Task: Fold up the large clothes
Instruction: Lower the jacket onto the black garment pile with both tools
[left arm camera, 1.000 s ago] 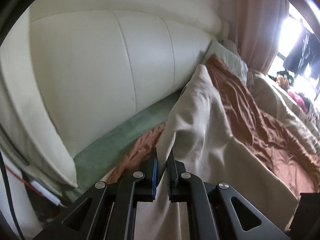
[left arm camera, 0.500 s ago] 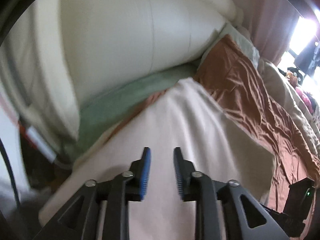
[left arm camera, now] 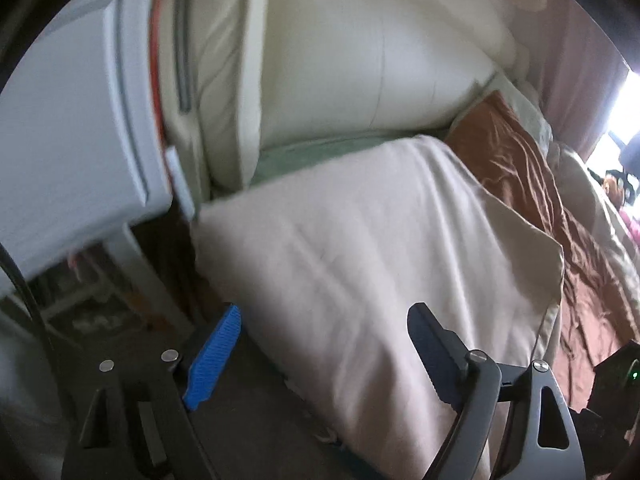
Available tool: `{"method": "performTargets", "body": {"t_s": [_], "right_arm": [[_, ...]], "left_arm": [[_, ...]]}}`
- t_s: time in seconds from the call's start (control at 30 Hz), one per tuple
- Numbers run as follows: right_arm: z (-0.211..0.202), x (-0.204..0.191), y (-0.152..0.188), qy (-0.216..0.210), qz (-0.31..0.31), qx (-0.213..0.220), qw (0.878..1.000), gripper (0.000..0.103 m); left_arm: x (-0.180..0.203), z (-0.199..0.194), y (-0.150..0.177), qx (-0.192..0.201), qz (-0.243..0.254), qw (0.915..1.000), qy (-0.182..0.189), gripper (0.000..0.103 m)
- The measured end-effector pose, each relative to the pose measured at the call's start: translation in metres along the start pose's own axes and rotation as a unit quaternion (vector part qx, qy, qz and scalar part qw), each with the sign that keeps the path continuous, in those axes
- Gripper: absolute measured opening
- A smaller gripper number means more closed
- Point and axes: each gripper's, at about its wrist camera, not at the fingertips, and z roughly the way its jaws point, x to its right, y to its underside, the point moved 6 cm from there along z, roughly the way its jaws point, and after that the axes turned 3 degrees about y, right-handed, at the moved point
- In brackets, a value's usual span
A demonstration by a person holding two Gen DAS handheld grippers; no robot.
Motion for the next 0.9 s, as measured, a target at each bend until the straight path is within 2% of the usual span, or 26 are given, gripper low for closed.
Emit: {"method": "performTargets", "body": {"t_s": [0.1, 0.13, 0.2, 0.3, 0.4, 0.43, 0.47, 0.5, 0.53, 0.57, 0.67, 0.83, 0.9], "right_arm": [[0.008, -0.002, -0.009, 0.002, -0.002, -0.002, 1.0, 0.059], [0.011, 0.001, -0.02, 0.029, 0.037, 0.049, 0.998, 0.059], [0.02, -0.002, -0.023, 0.023, 0.033, 0.043, 0.998, 0.059], [0.034, -0.001, -0.035, 0.02, 0.032, 0.034, 0.999, 0.051], [0.044, 0.0, -0.055, 0.011, 0.03, 0.032, 0.999, 0.037], [0.046, 0.0, -0.06, 0.007, 0.029, 0.031, 0.999, 0.029], [0.05, -0.001, -0.071, -0.001, 0.026, 0.032, 0.999, 0.022], [0.052, -0.002, -0.077, -0.004, 0.024, 0.033, 0.999, 0.019], [0.054, -0.003, -0.086, -0.007, 0.022, 0.035, 0.999, 0.015], [0.057, -0.006, -0.097, -0.013, 0.019, 0.036, 0.999, 0.012], [0.067, -0.019, -0.112, -0.024, 0.011, 0.042, 0.999, 0.01], [0.08, -0.038, -0.152, -0.043, 0.002, 0.053, 0.998, 0.009], [0.093, -0.04, -0.163, -0.041, 0.001, 0.048, 0.998, 0.009]], "left_arm": [[-0.013, 0.005, 0.013, -0.008, -0.032, 0.9994, 0.007, 0.087], [-0.018, 0.01, 0.017, -0.013, -0.049, 0.9986, 0.017, 0.09], [-0.024, 0.019, 0.023, -0.027, -0.079, 0.9959, 0.036, 0.094], [-0.027, 0.034, 0.031, -0.043, -0.11, 0.9914, 0.056, 0.095], [-0.026, 0.045, 0.035, -0.052, -0.138, 0.9847, 0.092, 0.095], [-0.025, 0.051, 0.037, -0.057, -0.157, 0.9791, 0.116, 0.092], [-0.025, 0.053, 0.037, -0.057, -0.167, 0.9757, 0.129, 0.077], [-0.024, 0.056, 0.036, -0.059, -0.184, 0.9677, 0.162, 0.065], [-0.022, 0.056, 0.034, -0.061, -0.188, 0.9658, 0.168, 0.053], [-0.02, 0.054, 0.03, -0.054, -0.179, 0.9699, 0.156, 0.045], [-0.008, 0.042, 0.011, -0.026, -0.146, 0.9797, 0.135, 0.034], [-0.001, 0.033, -0.021, -0.001, -0.129, 0.984, 0.123, 0.032], [-0.002, 0.043, -0.024, -0.006, -0.115, 0.9877, 0.106, 0.036]]}}
